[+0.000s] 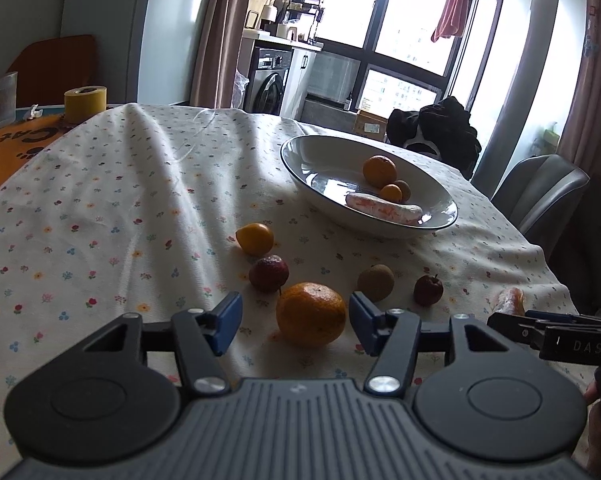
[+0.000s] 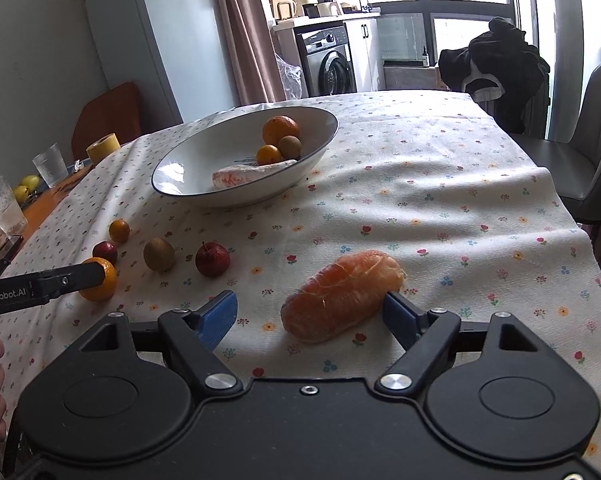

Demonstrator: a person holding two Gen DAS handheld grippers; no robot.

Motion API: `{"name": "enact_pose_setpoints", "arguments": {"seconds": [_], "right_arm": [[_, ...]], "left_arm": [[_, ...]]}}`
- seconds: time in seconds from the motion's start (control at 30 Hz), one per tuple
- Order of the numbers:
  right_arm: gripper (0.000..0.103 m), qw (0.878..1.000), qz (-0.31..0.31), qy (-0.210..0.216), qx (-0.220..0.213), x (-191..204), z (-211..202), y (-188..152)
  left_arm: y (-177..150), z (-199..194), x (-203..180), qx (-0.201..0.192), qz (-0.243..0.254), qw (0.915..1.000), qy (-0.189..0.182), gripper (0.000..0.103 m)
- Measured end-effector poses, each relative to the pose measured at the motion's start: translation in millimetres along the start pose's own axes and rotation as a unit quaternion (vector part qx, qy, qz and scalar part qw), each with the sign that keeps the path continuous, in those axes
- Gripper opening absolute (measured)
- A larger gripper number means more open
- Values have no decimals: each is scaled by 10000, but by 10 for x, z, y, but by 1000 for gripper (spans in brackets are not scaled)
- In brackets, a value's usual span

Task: Organize fruits
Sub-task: 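Grasp the large orange with the left gripper while the right grasps the wrapped pomelo segment, then carry the orange and wrapped pomelo segment over the white bowl with both grippers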

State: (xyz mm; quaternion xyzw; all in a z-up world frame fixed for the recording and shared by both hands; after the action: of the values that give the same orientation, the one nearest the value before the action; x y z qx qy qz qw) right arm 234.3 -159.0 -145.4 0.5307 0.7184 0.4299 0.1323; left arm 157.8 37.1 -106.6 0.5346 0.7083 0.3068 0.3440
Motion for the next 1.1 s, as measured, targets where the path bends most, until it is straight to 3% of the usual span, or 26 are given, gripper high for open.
{"name": "enact_pose_setpoints", "arguments": {"seconds": [0.23, 0.43, 0.53, 0.63, 0.7, 1.1], "right_arm": [[79, 10000, -77, -28, -34, 30, 94, 56], [73, 9995, -250, -155, -102, 85, 135, 44], [62, 9989, -392, -234, -144, 106, 131, 33], [43, 9987, -420, -258, -124, 83, 105, 40], [39, 9991, -374, -181, -90, 56, 84, 43], [36, 9993, -300, 10, -208, 138, -102, 70]], "left_arm": [[1, 53, -39, 54, 41, 9999, -73, 51], [-30, 109, -67, 156, 17, 9998, -150, 39], [-22, 105, -67, 200, 8, 9997, -151, 38], [-10, 82, -49, 206, -53, 9997, -134, 38], [1, 58, -46, 177, -51, 9998, -121, 38], [91, -158, -9, -70, -42, 9999, -67, 38]]}}
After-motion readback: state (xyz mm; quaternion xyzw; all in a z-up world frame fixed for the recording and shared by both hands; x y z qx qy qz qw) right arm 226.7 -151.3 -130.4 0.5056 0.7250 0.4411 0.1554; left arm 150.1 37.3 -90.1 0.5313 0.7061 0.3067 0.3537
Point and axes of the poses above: each gripper's, at about its wrist camera, not at the fingertips, and z roughly the way its jaws point, x to its left, y to its top, the point moved 5 cm from there along z, roughly the way its jaws point, and after that the axes turned 3 degrees about z, right-handed, at the moved point
